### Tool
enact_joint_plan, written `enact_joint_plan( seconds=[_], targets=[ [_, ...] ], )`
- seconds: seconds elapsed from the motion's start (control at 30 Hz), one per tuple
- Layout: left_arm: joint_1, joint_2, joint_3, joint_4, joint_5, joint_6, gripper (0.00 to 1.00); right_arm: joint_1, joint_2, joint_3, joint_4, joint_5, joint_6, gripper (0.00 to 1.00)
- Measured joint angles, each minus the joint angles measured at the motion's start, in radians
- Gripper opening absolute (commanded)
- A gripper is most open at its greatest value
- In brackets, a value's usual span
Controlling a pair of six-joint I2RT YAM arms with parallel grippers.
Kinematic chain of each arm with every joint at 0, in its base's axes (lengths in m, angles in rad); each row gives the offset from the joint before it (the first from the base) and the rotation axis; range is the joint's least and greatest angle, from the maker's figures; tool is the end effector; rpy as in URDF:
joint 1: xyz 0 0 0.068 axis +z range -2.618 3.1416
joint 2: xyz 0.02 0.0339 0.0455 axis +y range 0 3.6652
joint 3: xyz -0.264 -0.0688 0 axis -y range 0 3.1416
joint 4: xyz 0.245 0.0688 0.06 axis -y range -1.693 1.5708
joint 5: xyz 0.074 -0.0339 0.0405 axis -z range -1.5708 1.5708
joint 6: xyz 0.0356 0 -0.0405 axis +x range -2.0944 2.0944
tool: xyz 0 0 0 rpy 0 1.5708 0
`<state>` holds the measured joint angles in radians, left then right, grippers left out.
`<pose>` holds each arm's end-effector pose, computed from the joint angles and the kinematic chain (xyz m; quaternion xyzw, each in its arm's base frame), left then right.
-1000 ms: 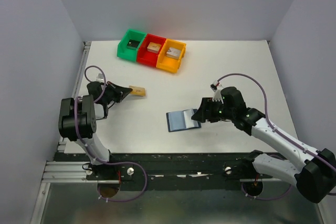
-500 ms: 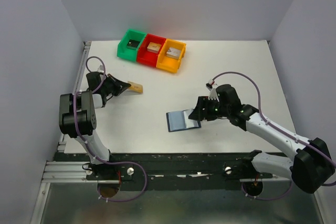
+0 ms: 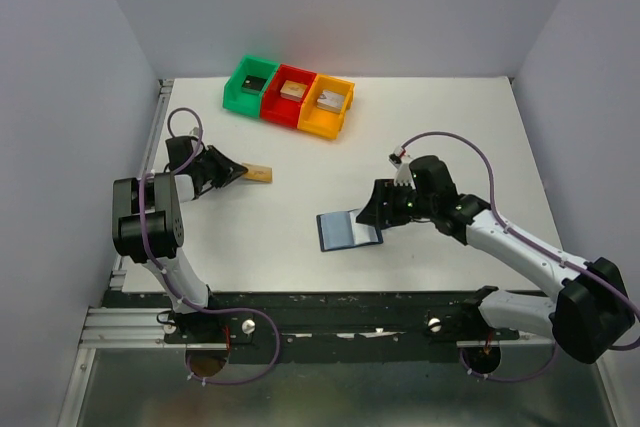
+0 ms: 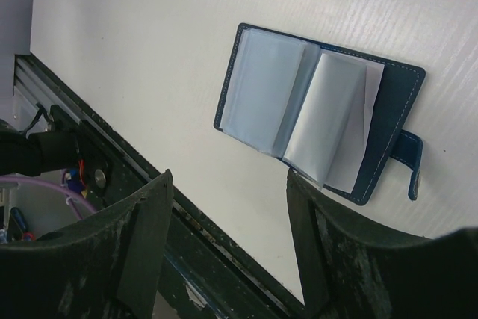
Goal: Take the credit cards out of the card holder
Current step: Place the credit card at the center of the board, then remove the credit card from the card holder.
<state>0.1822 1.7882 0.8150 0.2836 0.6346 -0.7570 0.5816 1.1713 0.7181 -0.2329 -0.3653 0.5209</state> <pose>0.3417 0.0415 0.1372 -0.2702 0.8265 -0.3855 0.3086 0.1993 0.1462 0.2354 -0.1047 0.8859 0.3603 0.2726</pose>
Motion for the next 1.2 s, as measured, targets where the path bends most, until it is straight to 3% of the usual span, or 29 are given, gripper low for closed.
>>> enact_joint_plan(
  seconds=[0.27,0.37,0.67,0.77,1.03,1.2],
  targets=[
    [0.0,-0.006,0.0,-0.053,-0.028,0.025,0.51,0.0,0.005,0.012,-0.007,-0.002,-0.011,0.72],
    [0.0,-0.036,0.0,-0.085,-0.051,0.037,0.65,0.0,0.005,0.024,-0.023,0.01,-0.017,0.75],
    [-0.027,-0.298,0.009,-0.238,-0.248,0.088,0.72,0.0,0.017,0.108,-0.169,0.205,-0.044,0.76],
    [-0.138,-0.433,0.003,-0.292,-0.407,0.119,0.99,0.0,0.04,0.13,-0.191,0.257,-0.045,0.73],
    [-0.616,-0.673,-0.074,-0.389,-0.844,0.159,0.99,0.0,0.12,0.132,-0.217,0.264,-0.066,0.71],
    [-0.685,-0.684,-0.075,-0.457,-0.935,0.113,0.99,0.0,0.128,0.13,-0.227,0.282,-0.066,0.71]
  ],
)
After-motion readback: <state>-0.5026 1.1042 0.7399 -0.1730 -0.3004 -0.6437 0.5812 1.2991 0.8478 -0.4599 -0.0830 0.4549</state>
